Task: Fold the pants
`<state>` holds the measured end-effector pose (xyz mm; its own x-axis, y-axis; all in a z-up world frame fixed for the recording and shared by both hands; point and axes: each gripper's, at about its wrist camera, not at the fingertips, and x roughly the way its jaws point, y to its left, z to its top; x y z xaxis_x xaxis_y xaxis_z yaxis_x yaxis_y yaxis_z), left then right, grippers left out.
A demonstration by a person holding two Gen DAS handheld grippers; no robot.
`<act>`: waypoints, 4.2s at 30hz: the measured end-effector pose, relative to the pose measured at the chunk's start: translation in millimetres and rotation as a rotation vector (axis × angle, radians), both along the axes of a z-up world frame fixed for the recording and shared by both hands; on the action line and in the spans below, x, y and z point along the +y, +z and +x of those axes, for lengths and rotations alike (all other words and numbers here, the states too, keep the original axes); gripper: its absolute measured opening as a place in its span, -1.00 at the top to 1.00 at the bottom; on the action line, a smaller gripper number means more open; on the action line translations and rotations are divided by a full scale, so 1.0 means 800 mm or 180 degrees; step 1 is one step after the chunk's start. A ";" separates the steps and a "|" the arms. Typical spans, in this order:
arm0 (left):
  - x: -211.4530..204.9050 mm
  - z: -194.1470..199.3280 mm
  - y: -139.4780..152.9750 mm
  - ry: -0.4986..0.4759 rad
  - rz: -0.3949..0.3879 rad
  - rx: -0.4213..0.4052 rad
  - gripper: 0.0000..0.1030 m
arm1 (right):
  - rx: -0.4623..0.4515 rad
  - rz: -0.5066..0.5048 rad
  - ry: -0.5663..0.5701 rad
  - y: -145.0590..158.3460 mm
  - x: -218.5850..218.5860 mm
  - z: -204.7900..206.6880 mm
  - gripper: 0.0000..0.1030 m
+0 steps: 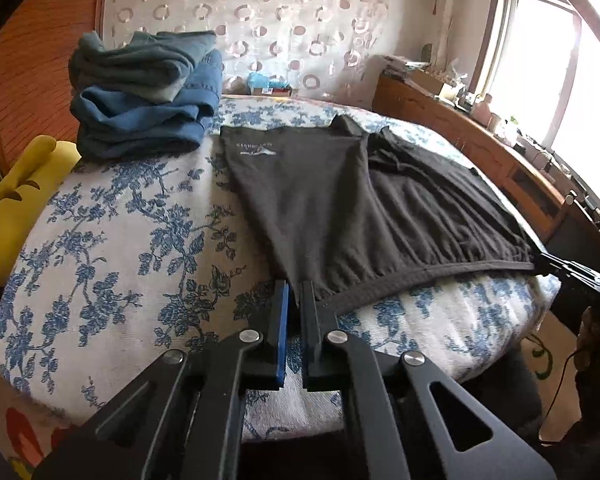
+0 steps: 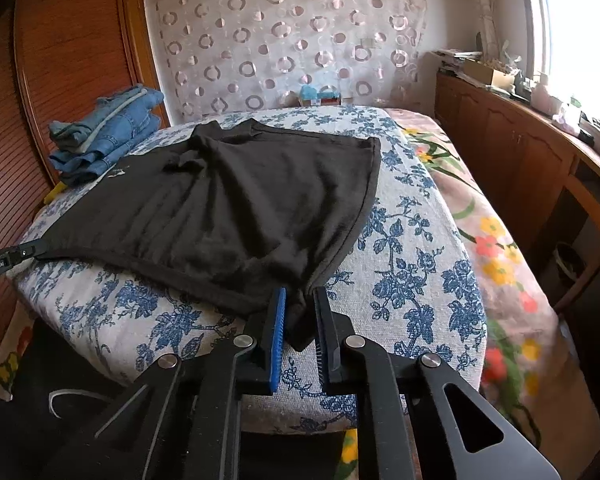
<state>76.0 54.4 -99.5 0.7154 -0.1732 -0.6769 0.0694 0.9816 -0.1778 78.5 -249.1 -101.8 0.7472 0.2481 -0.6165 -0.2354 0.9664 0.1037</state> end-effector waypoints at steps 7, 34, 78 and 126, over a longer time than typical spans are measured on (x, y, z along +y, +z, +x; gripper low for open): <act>-0.008 -0.023 0.023 -0.0075 -0.0051 -0.0087 0.90 | -0.0078 0.0021 0.0054 0.008 -0.003 -0.017 0.76; -0.012 -0.039 0.029 -0.0091 -0.0055 -0.0111 0.90 | -0.0099 0.0070 0.0054 -0.002 -0.007 -0.036 0.32; -0.181 0.021 0.092 -0.0977 0.0139 -0.0278 0.22 | -0.0496 0.0125 0.0016 0.005 -0.002 -0.037 0.02; -0.100 0.021 -0.015 -0.0490 0.0209 0.0094 -0.22 | -0.0106 -0.0079 0.1124 -0.029 0.147 0.067 0.95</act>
<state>92.6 -25.9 -111.4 0.6636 -0.2339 -0.7106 0.2156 0.9694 -0.1178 132.0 -131.7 -124.7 0.6378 0.4801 -0.6022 -0.5583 0.8269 0.0679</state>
